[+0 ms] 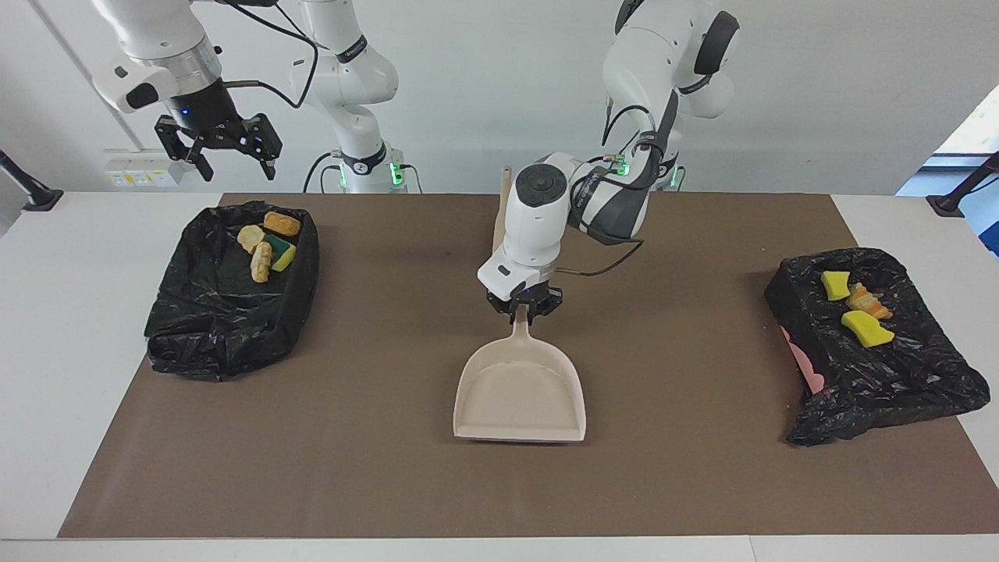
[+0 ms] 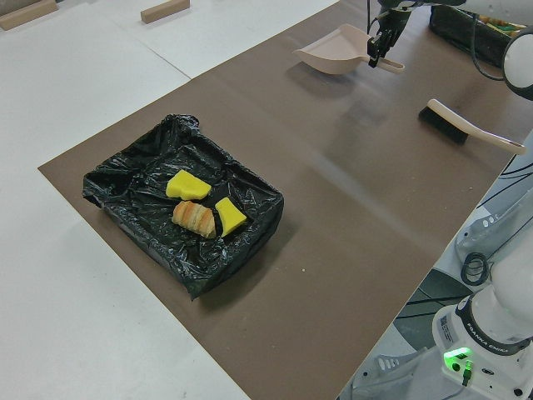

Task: Sweep and dump trash in bin
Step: 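Lower the dustpan onto the table center with the left gripper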

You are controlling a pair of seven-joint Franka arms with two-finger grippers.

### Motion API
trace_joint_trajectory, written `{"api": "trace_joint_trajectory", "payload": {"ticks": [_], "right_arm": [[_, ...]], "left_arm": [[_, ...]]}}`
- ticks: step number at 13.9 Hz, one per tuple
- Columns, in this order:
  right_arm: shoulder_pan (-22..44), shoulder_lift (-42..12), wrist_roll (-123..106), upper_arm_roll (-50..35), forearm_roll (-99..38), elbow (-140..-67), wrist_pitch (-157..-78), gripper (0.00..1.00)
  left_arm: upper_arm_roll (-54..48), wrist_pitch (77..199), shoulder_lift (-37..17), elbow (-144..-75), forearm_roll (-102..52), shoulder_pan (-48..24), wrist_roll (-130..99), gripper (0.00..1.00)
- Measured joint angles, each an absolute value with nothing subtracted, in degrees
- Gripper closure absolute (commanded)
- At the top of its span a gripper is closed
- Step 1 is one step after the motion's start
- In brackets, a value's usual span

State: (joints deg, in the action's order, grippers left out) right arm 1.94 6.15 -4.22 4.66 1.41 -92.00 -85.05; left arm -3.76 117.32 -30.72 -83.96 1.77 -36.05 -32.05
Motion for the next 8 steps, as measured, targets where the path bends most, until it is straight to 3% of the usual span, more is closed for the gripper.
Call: {"api": "trace_joint_trajectory", "payload": {"ticks": [4, 5, 7, 8], "right_arm": [[1.94, 6.15, -4.22, 4.66, 1.41, -92.0, -85.05, 0.0], [1.94, 6.15, -4.22, 4.66, 1.41, -92.0, -85.05, 0.0], [1.94, 6.15, -4.22, 4.66, 1.41, -92.0, -85.05, 0.0], [1.94, 6.15, -4.22, 4.66, 1.41, -92.0, -85.05, 0.0]], "left_arm": [[-3.69, 119.0, -31.68, -83.88, 2.67, -37.3, -33.19, 0.79], [-3.66, 119.38, -31.78, -83.91, 2.75, -37.3, -34.04, 0.66], [-3.59, 119.92, -31.89, -83.98, 2.9, -37.29, -35.74, 0.28], [-3.56, 120.09, -31.9, -83.99, 2.94, -37.29, -36.15, 0.18]]}}
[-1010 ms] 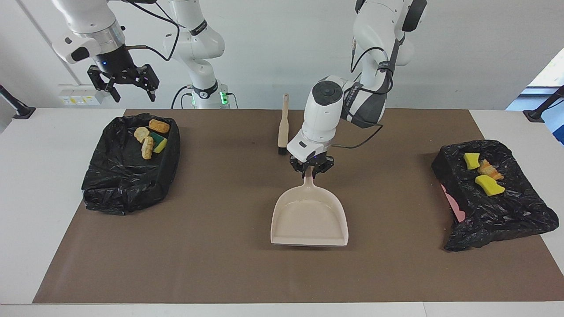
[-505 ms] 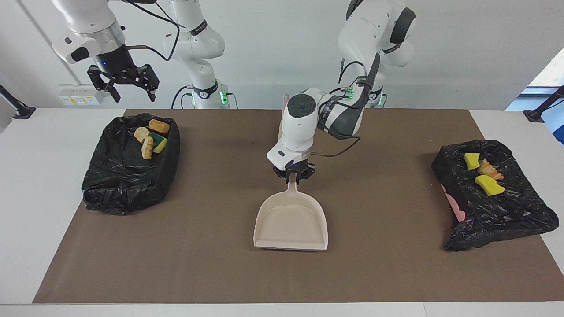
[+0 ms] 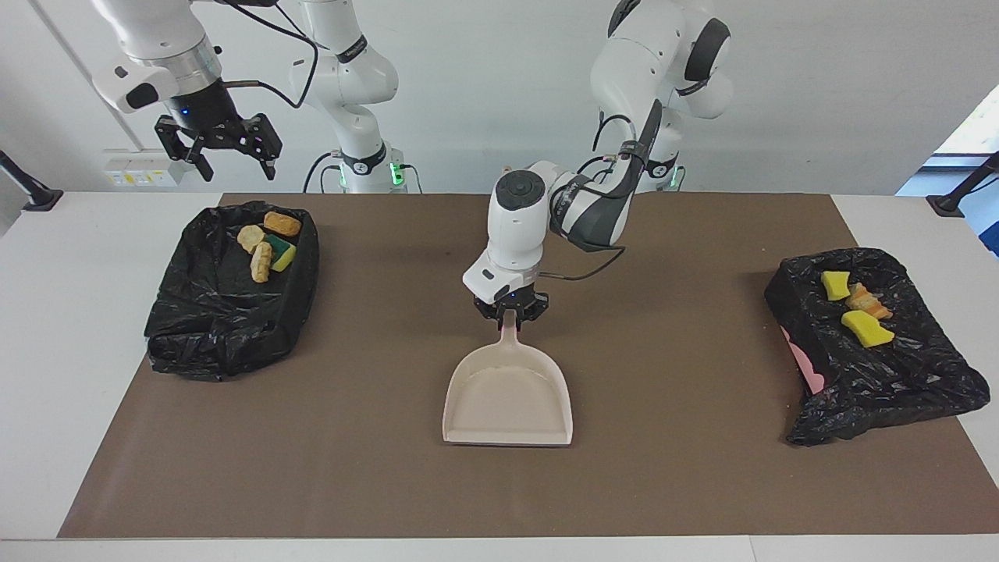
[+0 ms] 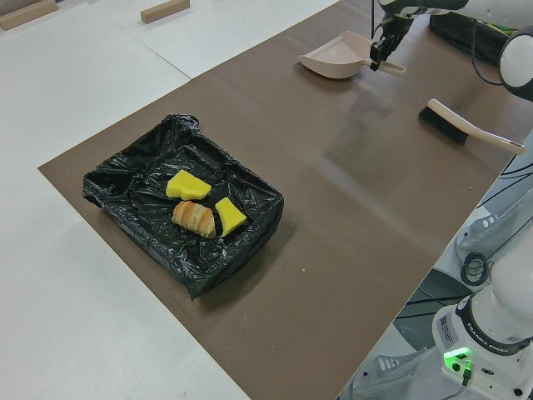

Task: Sweep and dump trash in bin
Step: 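Lower the dustpan onto the table center with the left gripper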

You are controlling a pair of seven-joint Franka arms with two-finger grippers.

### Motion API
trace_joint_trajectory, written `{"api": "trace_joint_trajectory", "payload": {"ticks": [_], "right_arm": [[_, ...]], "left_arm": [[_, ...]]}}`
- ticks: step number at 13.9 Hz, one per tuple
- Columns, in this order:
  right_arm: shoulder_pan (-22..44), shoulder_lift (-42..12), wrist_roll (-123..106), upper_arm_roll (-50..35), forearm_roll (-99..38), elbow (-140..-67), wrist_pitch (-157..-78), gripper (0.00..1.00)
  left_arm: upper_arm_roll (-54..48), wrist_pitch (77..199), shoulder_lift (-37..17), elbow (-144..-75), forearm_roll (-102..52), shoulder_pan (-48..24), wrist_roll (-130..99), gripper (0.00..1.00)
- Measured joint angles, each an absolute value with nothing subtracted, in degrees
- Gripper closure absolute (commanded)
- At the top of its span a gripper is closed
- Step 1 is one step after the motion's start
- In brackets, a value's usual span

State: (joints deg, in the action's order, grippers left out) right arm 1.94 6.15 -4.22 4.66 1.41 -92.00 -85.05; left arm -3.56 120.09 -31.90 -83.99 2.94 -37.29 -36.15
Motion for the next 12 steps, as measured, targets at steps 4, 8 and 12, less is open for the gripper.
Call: {"api": "trace_joint_trajectory", "payload": {"ticks": [4, 8, 12], "right_arm": [[1.94, 6.15, -4.22, 4.66, 1.41, -92.0, -85.05, 0.0], [1.94, 6.15, -4.22, 4.66, 1.41, -92.0, -85.05, 0.0], [1.94, 6.15, -4.22, 4.66, 1.41, -92.0, -85.05, 0.0]], "left_arm": [[-3.14, 120.45, -31.66, -83.95, 2.98, -37.21, -36.7, 0.0], [-1.86, 120.25, -27.09, -85.46, 3.0, -35.57, -36.75, 0.0], [-1.51, 115.78, -18.38, -91.11, 3.14, -30.0, -34.19, 0.0]]}}
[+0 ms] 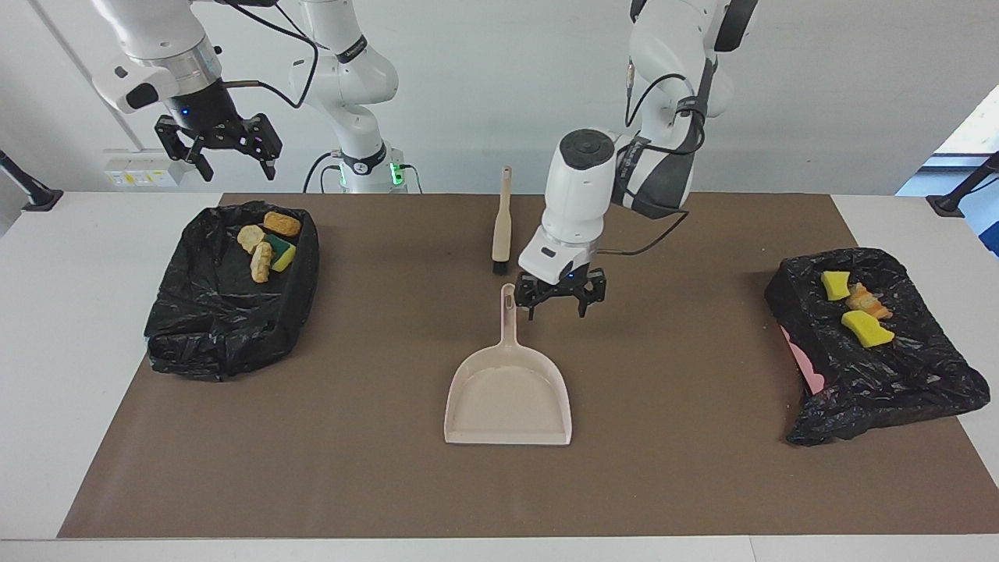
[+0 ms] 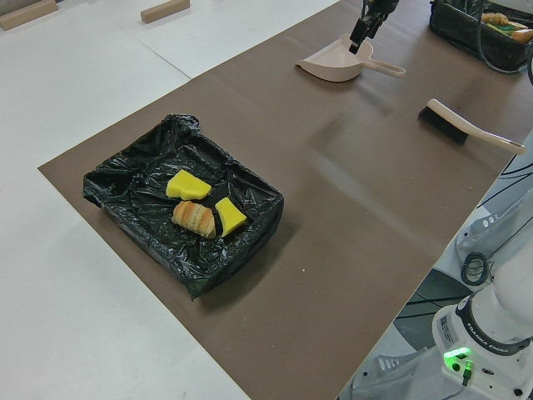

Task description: Sweep and dump trash in bin

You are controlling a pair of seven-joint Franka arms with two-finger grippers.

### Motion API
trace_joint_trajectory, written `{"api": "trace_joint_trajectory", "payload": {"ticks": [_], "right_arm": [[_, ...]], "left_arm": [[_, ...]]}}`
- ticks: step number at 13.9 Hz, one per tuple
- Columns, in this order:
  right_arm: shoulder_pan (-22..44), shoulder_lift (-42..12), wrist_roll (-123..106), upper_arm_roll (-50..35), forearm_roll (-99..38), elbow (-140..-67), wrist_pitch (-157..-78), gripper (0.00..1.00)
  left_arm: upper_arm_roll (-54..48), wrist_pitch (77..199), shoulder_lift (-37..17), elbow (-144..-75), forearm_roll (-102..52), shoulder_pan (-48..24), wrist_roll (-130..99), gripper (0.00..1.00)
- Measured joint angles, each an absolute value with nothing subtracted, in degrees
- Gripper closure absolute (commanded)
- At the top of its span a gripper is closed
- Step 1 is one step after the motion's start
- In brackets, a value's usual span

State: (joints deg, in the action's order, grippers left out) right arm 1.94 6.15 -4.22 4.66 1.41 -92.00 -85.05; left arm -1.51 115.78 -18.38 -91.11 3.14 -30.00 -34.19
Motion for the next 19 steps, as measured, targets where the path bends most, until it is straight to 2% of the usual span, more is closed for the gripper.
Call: {"api": "trace_joint_trajectory", "payload": {"ticks": [10, 16, 19], "right_arm": [[1.94, 6.15, -4.22, 4.66, 1.41, -92.0, -85.05, 0.0], [1.94, 6.15, -4.22, 4.66, 1.41, -92.0, -85.05, 0.0], [1.94, 6.15, -4.22, 4.66, 1.41, -92.0, -85.05, 0.0]], "left_arm": [[-1.12, 99.09, -3.66, -91.85, 3.18, -12.57, -4.13, 0.0], [-0.98, 85.76, -0.63, -85.03, 1.59, -5.46, 6.99, 0.0], [-0.97, 84.27, 0.1, -84.35, 1.3, -2.62, 11.94, 0.0]]}}
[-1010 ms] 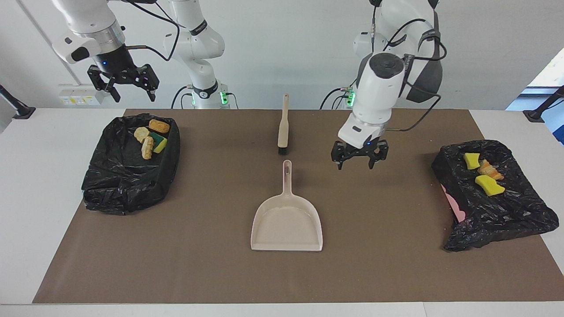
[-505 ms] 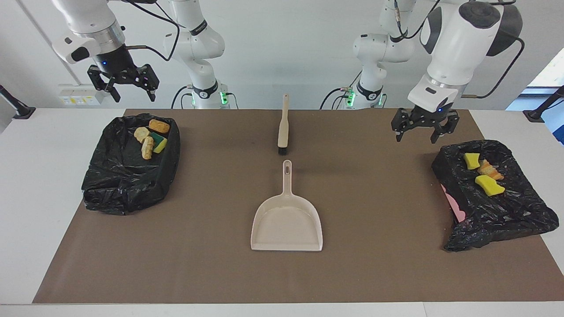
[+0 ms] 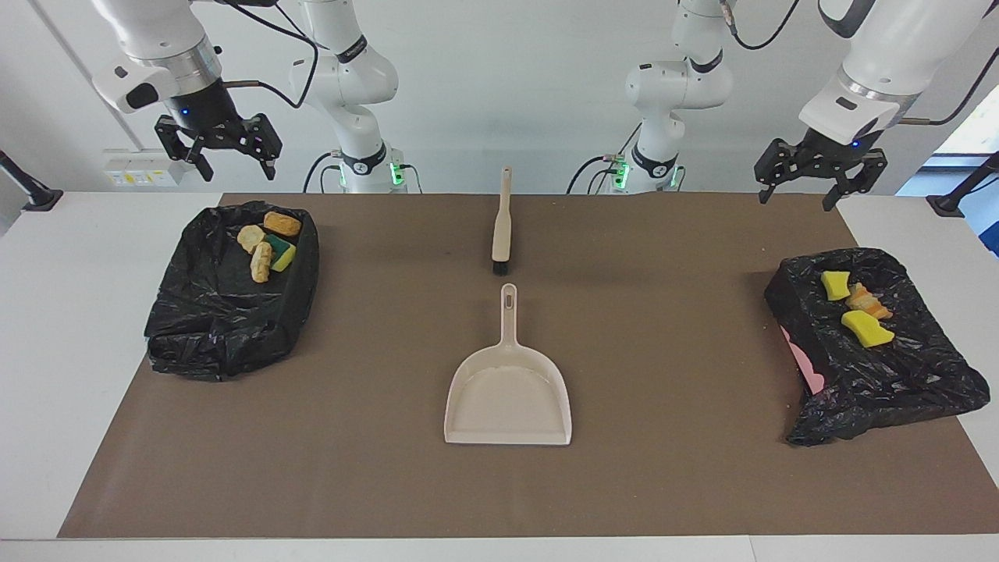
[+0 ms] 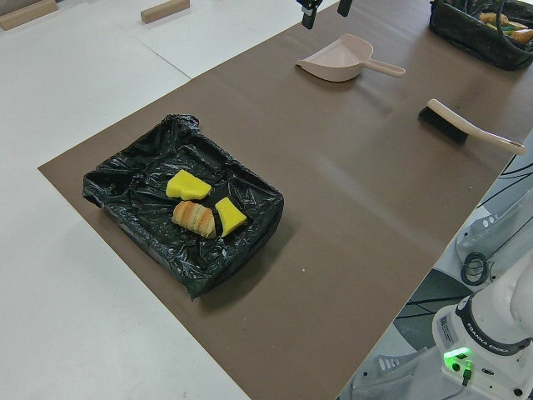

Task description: Sweep and dump trash in bin

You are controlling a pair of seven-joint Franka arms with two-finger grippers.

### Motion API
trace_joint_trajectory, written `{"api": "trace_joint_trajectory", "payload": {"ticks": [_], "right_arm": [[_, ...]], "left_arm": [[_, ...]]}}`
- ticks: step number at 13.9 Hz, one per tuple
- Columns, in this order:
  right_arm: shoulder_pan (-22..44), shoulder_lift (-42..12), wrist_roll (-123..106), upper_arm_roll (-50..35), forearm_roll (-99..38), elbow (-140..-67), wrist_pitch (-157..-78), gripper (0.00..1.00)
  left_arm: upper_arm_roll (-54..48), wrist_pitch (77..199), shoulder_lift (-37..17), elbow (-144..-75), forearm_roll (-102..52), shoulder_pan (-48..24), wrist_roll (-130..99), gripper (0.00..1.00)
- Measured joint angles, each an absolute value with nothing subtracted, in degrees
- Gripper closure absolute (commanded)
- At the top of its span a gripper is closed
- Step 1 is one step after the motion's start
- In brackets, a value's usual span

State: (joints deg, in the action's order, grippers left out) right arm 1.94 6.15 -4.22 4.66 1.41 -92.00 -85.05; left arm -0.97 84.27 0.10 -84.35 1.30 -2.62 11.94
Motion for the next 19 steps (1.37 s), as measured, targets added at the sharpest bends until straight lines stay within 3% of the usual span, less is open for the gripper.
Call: {"api": "trace_joint_trajectory", "payload": {"ticks": [19], "right_arm": [[1.94, 6.15, -4.22, 4.66, 1.41, -92.0, -85.05, 0.0]], "left_arm": [[-1.1, 82.83, 2.02, -84.85, 1.14, -2.26, 8.02, 0.0]]}}
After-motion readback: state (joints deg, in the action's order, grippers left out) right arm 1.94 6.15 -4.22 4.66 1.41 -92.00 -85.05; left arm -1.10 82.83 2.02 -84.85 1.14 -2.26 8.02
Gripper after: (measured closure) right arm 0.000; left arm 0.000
